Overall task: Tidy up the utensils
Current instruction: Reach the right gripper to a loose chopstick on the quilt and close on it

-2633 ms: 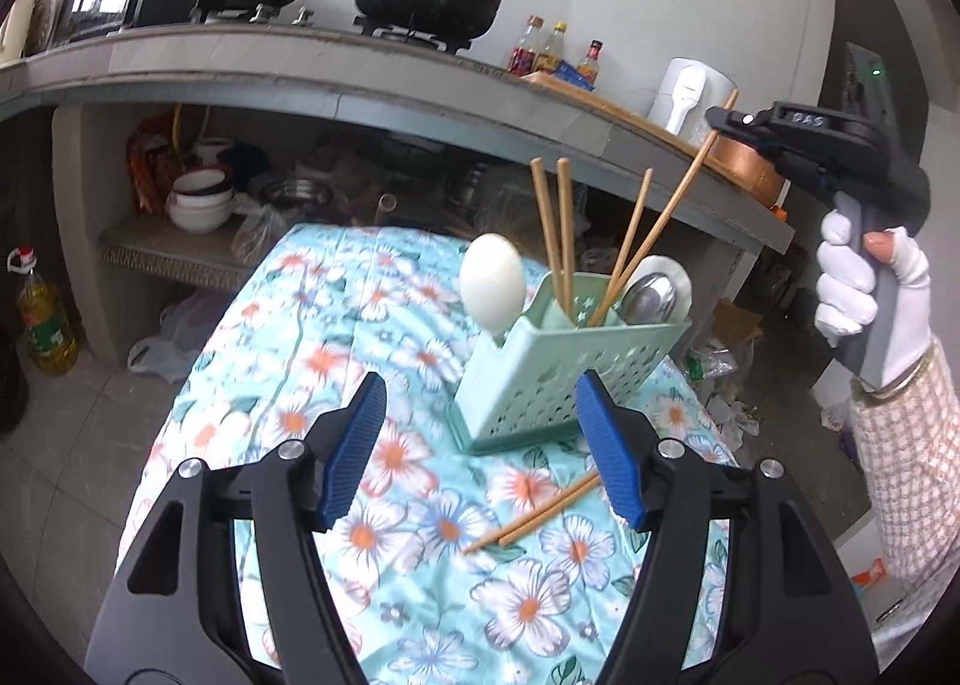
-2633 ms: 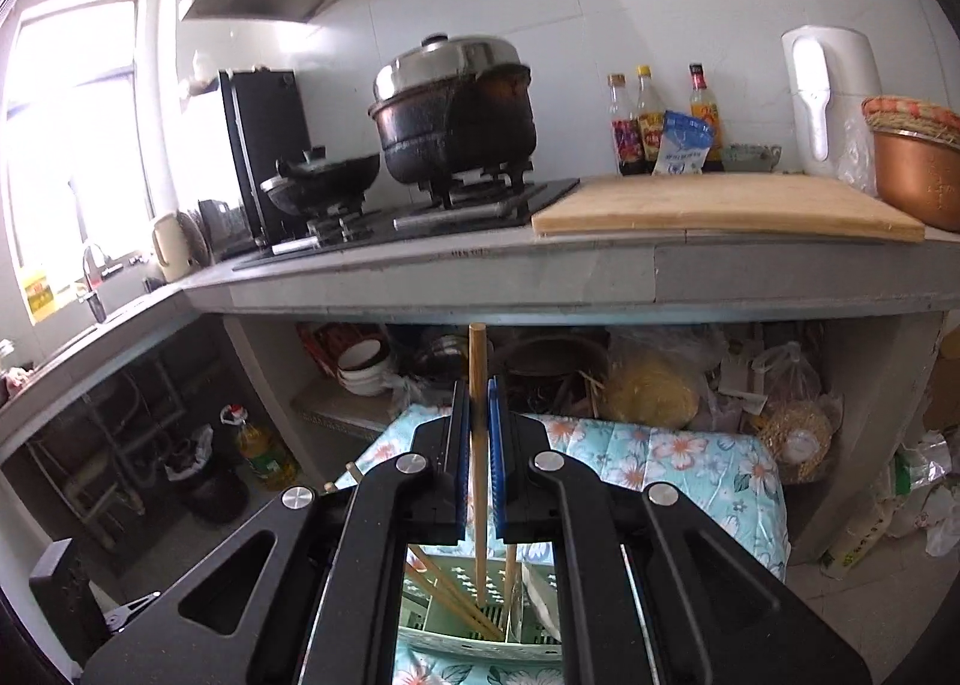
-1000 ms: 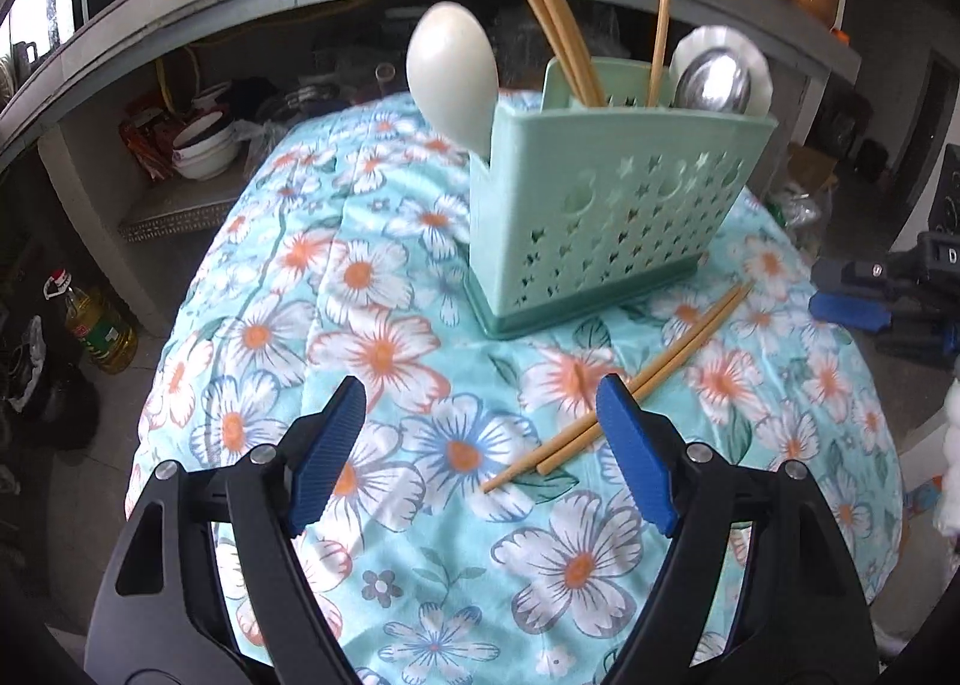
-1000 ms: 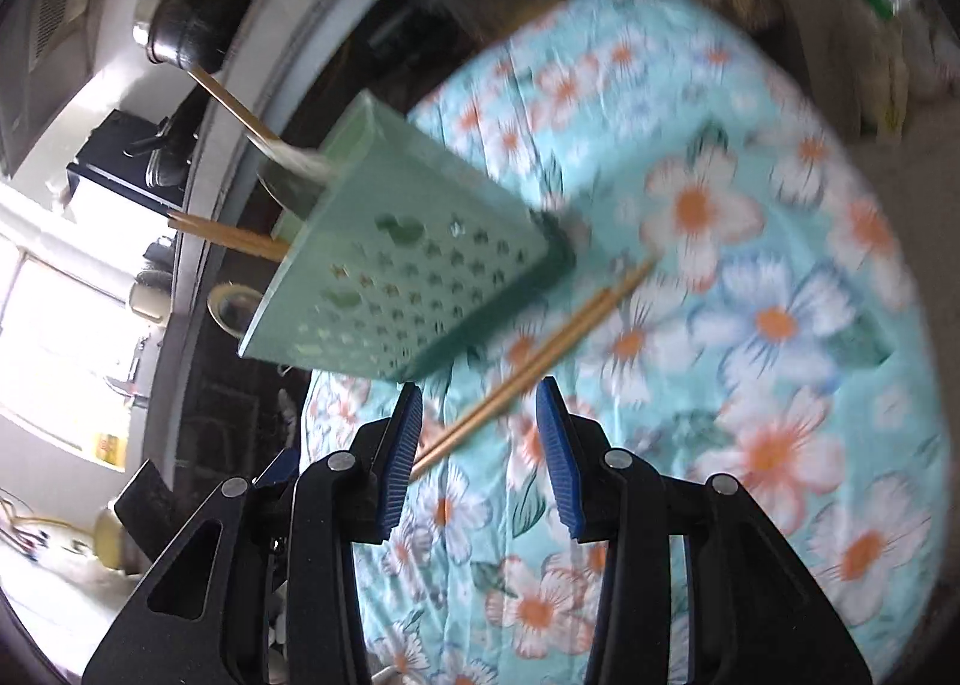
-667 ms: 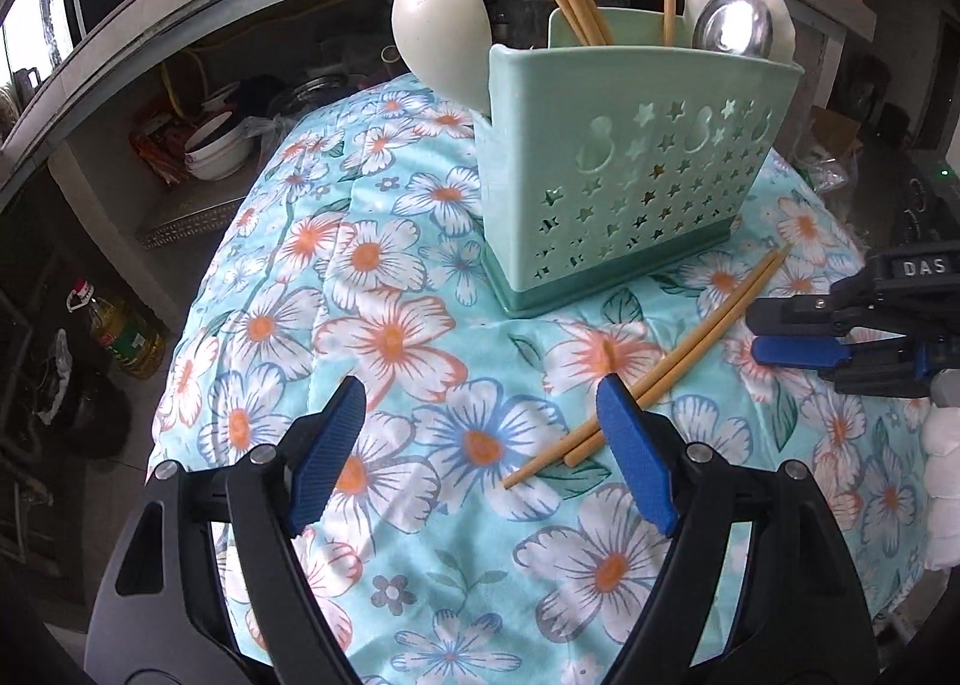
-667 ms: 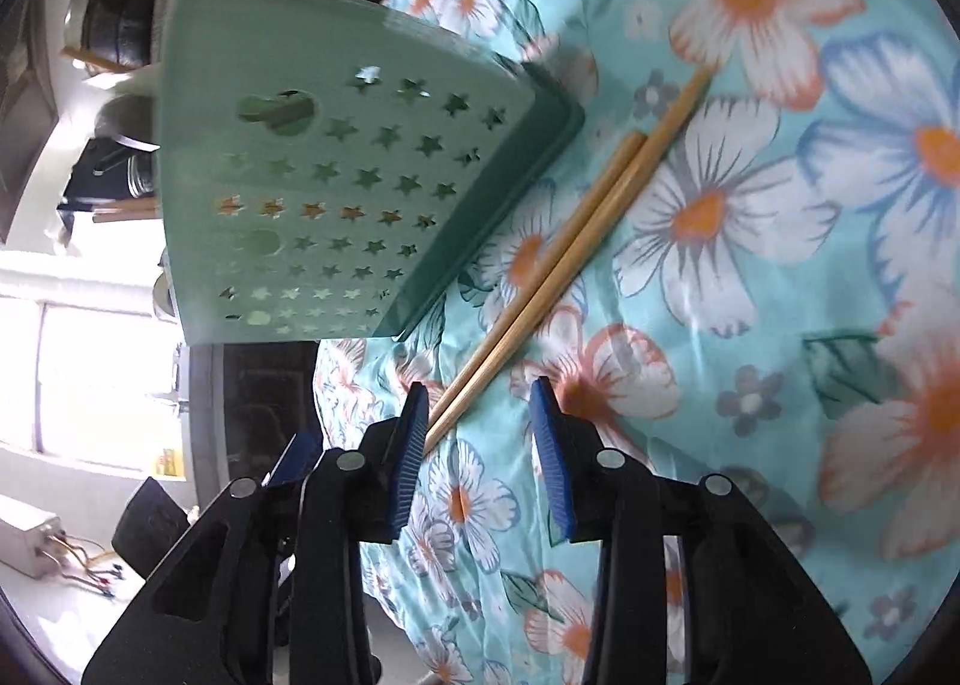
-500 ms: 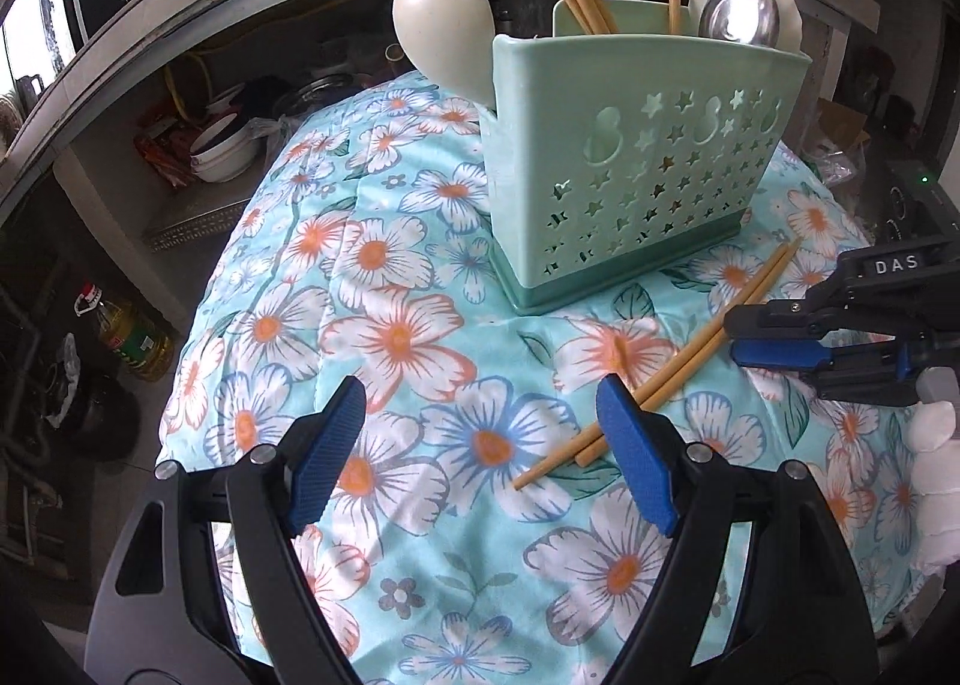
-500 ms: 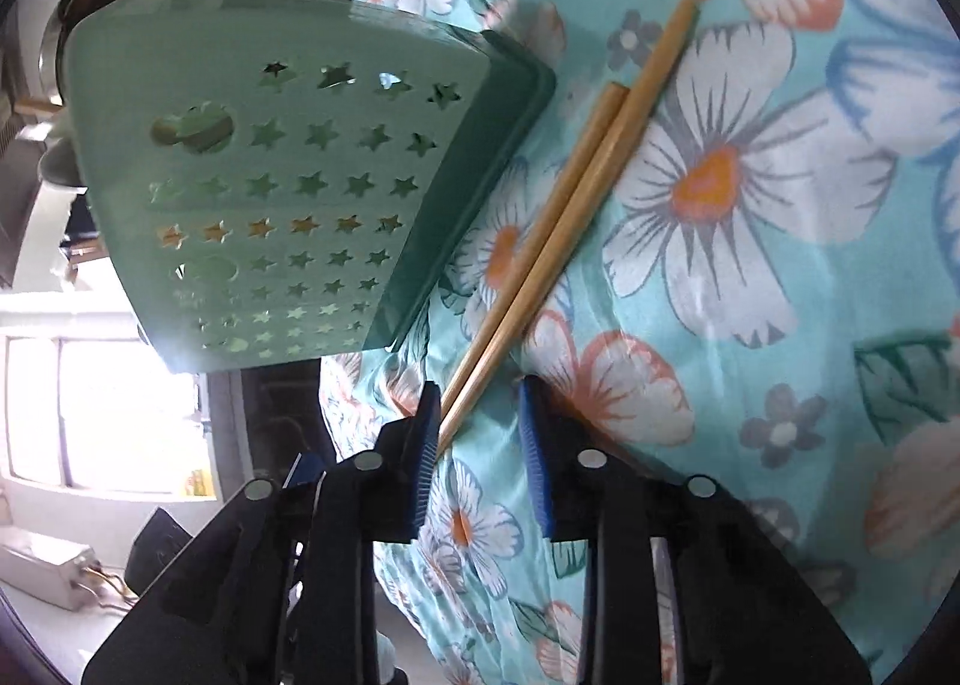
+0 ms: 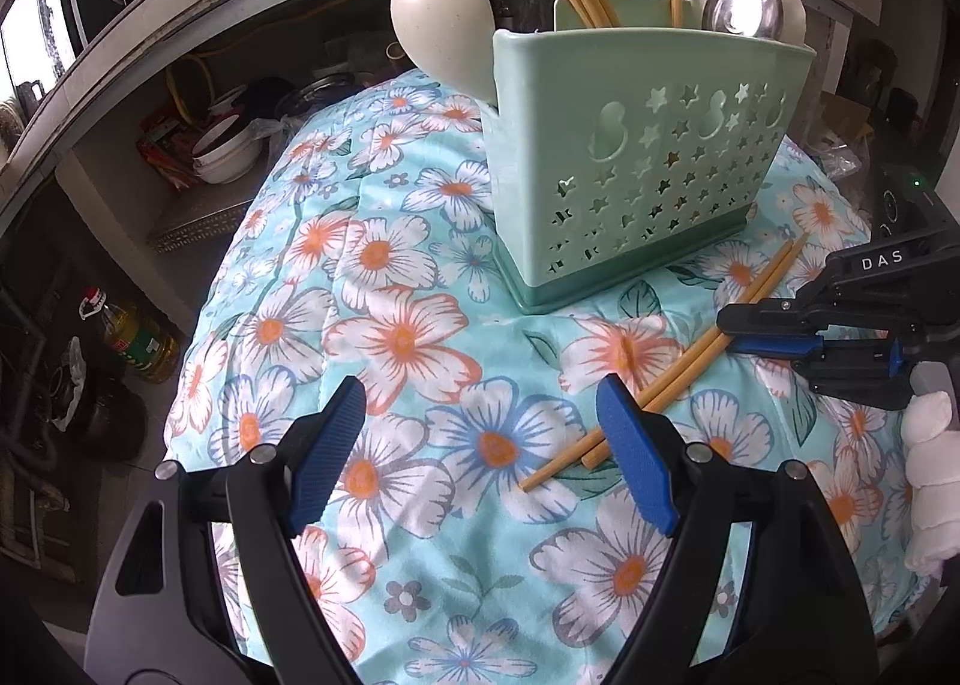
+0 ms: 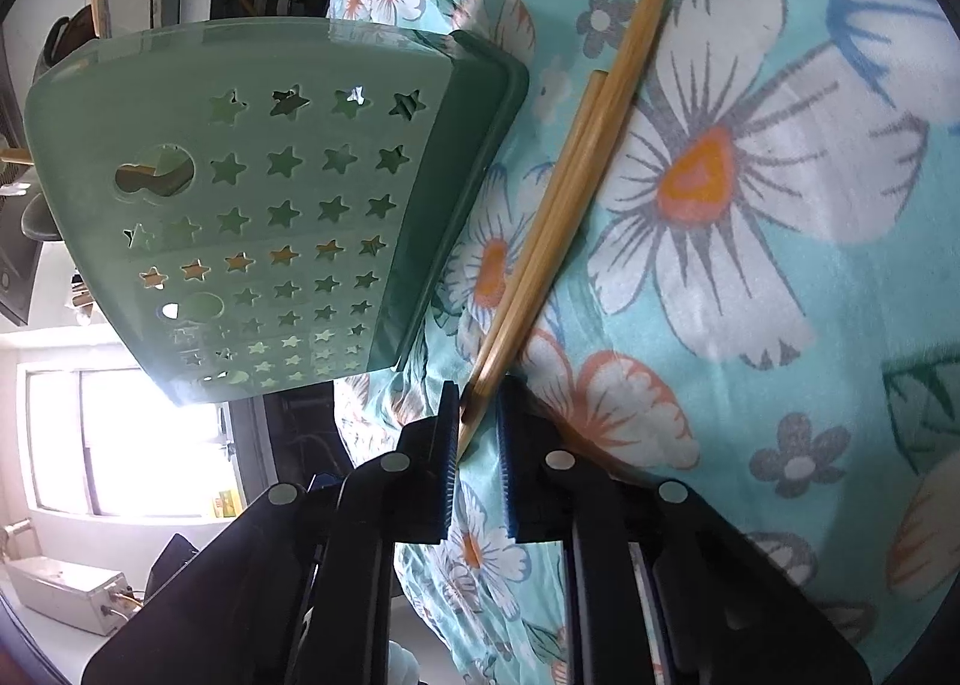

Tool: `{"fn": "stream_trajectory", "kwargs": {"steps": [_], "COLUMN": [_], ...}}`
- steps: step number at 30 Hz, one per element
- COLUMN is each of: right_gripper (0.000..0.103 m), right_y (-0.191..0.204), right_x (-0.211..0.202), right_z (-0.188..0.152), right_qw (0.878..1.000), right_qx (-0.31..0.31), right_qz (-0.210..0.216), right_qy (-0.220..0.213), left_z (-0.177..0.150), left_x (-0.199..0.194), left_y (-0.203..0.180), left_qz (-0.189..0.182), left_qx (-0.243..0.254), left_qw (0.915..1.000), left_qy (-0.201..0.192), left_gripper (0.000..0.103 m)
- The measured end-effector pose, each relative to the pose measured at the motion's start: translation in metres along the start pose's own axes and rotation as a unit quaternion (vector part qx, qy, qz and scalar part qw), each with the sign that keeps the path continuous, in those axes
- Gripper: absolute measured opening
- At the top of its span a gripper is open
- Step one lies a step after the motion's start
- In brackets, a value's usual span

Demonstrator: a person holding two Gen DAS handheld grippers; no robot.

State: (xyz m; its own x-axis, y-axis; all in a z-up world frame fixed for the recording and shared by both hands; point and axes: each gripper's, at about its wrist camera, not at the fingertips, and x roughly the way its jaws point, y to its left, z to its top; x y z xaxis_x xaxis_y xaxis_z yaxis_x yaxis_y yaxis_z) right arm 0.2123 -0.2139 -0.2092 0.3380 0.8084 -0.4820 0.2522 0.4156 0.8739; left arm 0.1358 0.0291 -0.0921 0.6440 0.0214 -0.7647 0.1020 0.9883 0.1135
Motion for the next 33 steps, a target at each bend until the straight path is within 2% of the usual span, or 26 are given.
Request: {"fn": "stream_trajectory", "kwargs": {"steps": [12,26,33], "right_gripper": [0.011,0.012,0.013], "right_y": [-0.007,-0.022,-0.032], "right_x": [-0.009,-0.034,-0.061], "right_z": [-0.009,-0.036,-0.051], "right_qw": [1.0,0.999,0.999], "right_qx": [-0.007,-0.009,-0.013], "right_qz": [0.003,0.0,-0.013], "right_qy": [0.012,0.039,0.046], "left_z": [-0.001,-0.003,-0.004], "left_x": [-0.009,-0.011,-0.006], "left_y": [-0.002,-0.006,-0.006], "left_qz": [0.01,0.007,-0.048], "left_qx": [0.009,0.015,0.011], "left_qw": [0.9999,0.9998,0.9987], "left_qy": [-0.009,-0.01,-0.013], "left_gripper": [0.075,0.075,0.075]}}
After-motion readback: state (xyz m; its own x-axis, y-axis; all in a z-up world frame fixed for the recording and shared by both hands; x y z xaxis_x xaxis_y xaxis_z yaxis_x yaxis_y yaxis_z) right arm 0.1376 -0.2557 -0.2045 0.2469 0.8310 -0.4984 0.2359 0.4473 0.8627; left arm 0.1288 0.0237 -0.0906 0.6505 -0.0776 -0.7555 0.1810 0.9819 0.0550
